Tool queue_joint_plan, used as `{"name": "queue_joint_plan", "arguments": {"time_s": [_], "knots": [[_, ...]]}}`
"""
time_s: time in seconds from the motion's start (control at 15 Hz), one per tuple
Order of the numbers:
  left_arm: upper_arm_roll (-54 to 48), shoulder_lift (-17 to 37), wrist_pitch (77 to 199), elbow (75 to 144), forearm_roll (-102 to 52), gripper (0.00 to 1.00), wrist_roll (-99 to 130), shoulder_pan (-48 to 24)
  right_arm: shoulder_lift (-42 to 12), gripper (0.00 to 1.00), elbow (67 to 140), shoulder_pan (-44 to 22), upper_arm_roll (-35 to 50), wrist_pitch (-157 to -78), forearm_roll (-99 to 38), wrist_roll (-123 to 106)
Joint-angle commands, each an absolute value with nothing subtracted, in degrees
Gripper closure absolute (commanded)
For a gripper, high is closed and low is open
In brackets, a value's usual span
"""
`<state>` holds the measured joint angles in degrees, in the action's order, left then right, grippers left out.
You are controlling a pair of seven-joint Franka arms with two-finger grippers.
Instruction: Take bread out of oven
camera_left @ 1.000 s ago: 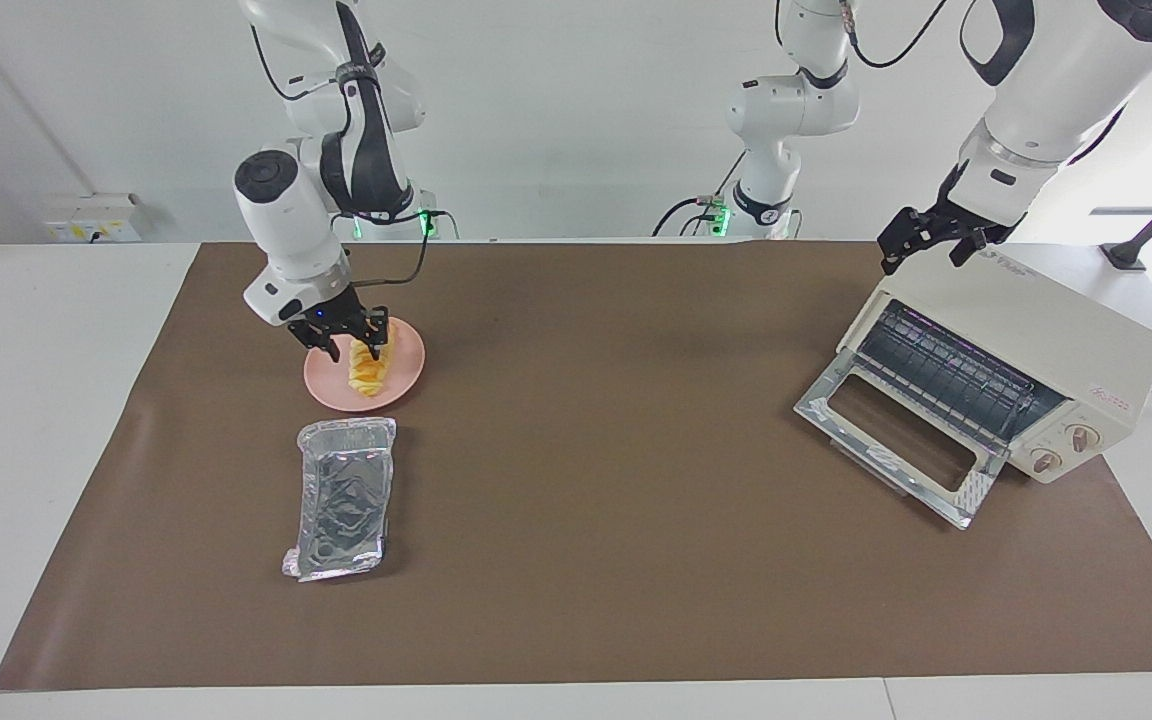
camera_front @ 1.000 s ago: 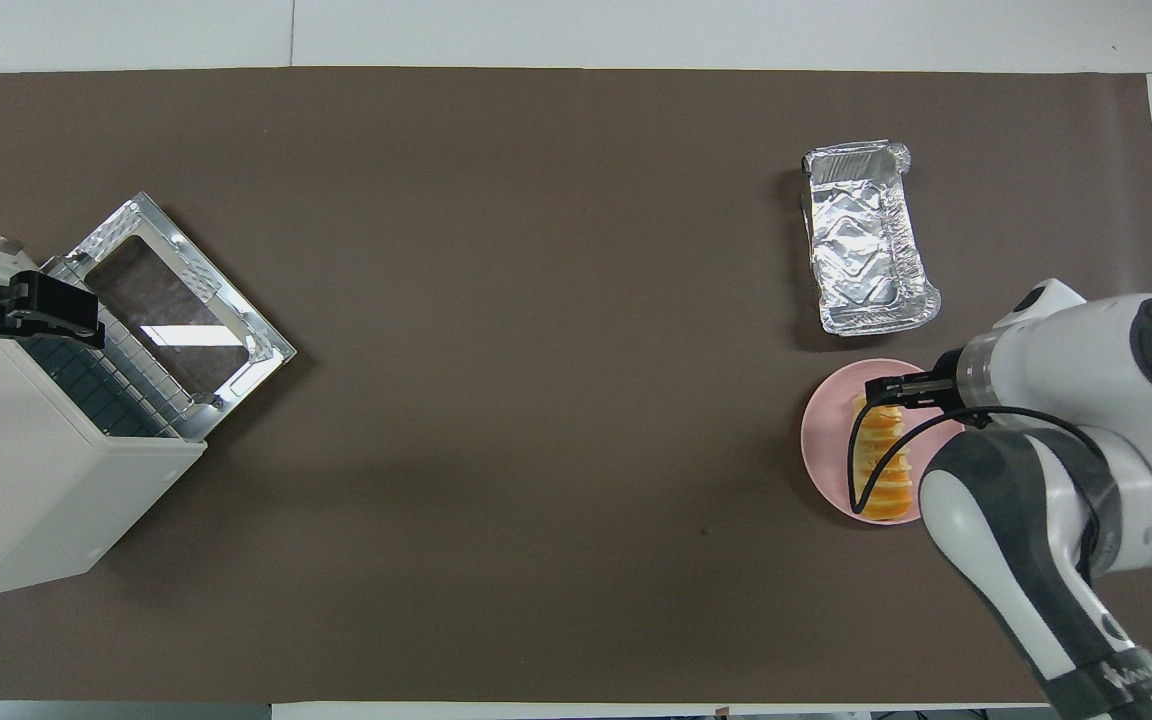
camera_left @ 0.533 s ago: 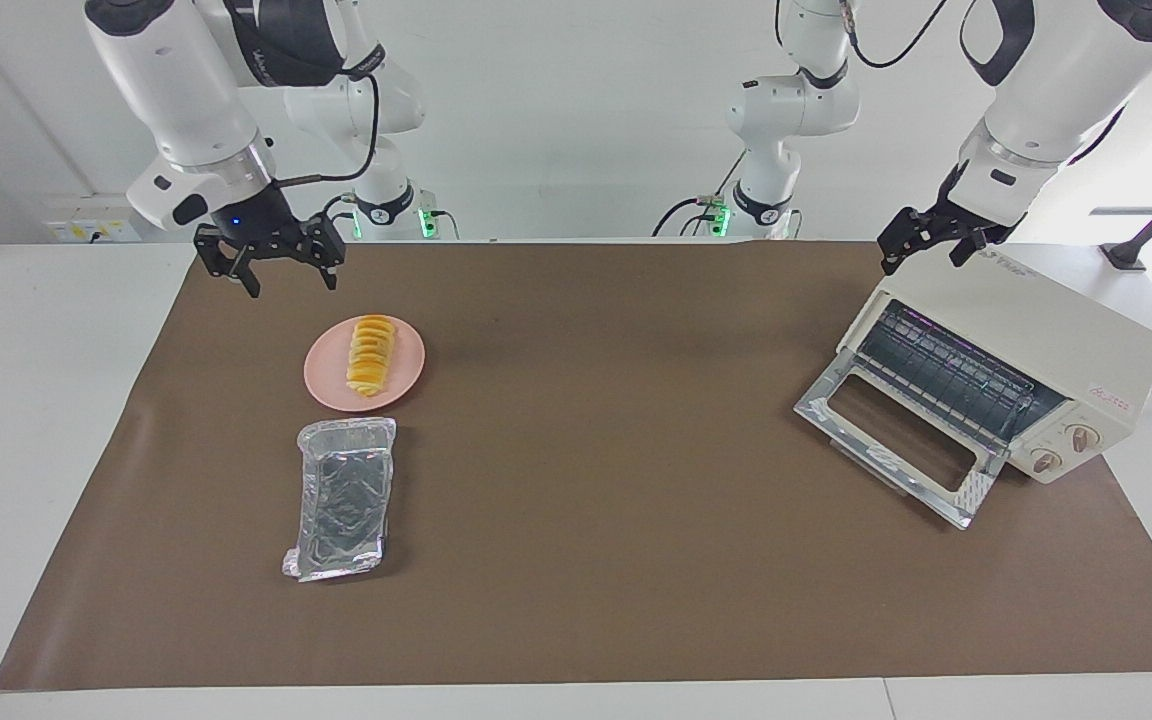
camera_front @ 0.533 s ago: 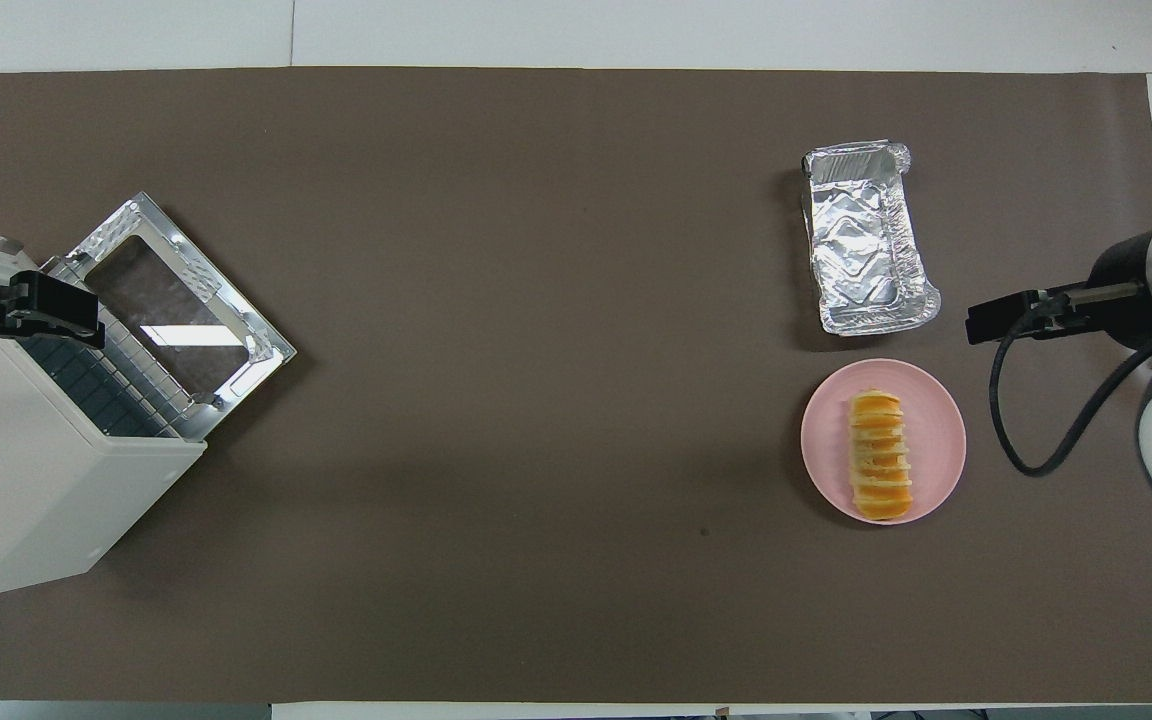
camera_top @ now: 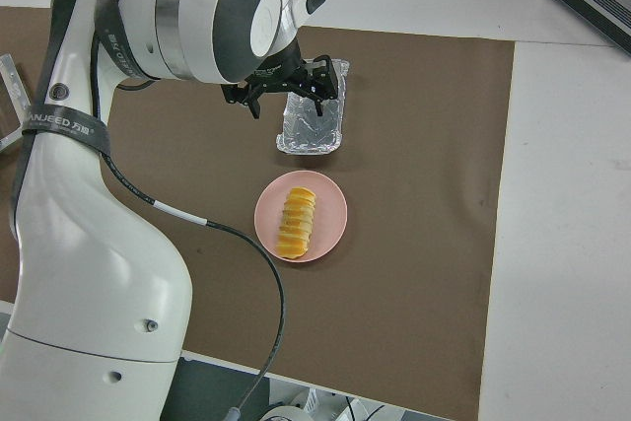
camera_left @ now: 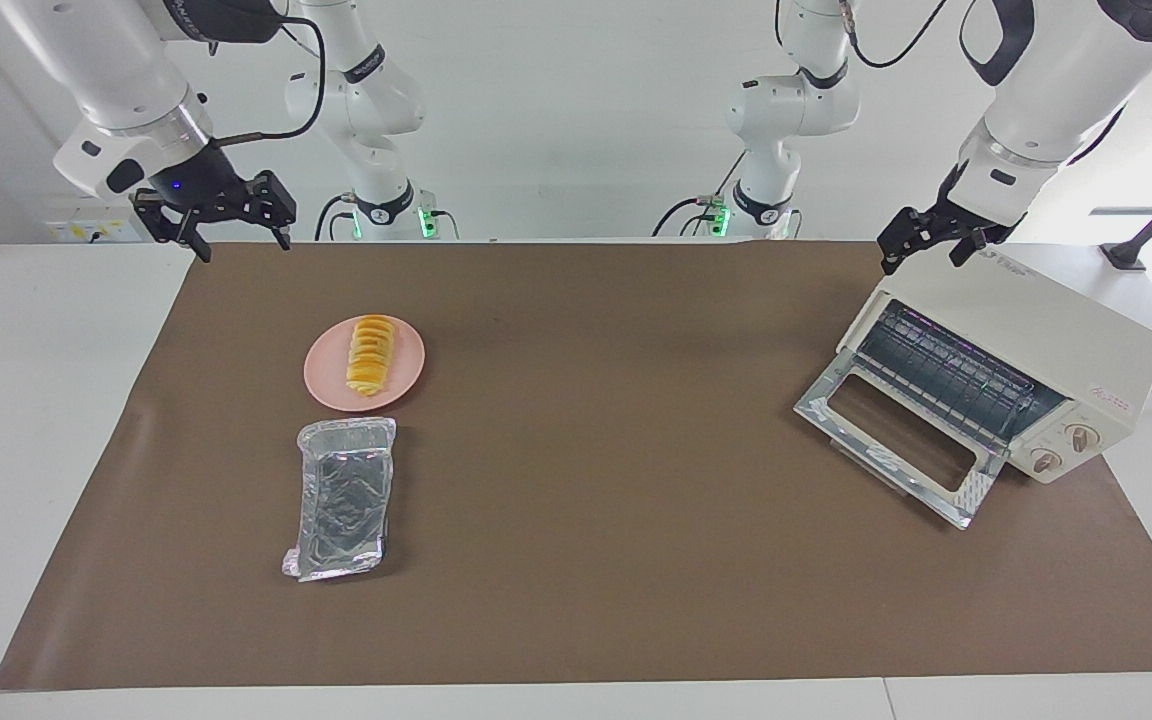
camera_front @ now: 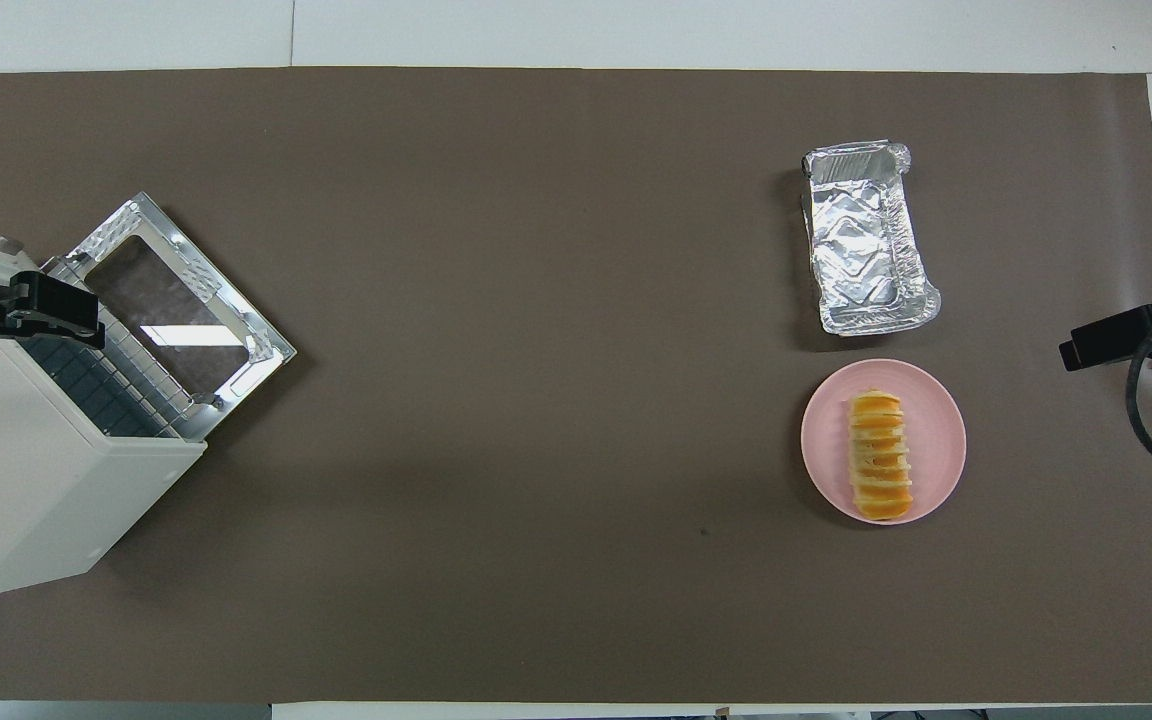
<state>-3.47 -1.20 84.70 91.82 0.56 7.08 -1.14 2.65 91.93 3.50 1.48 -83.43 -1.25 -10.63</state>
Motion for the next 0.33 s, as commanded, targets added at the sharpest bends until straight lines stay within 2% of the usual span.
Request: {"name": "queue_joint_plan", "arguments": {"time_s": [0.0,0.27], "knots": [[-4.0,-2.5,84.2,92.9,-0.2,0.00,6.9,-0.3,1.7,0.00,90.9,4.6,2.1,-82.6,-0.7,-11.8],[-4.0,-2.5,84.2,92.9,-0.2,0.00,6.9,-0.3,1.7,0.00,91.0,4.1,2.5,-83.6,2.1,-11.6]]}}
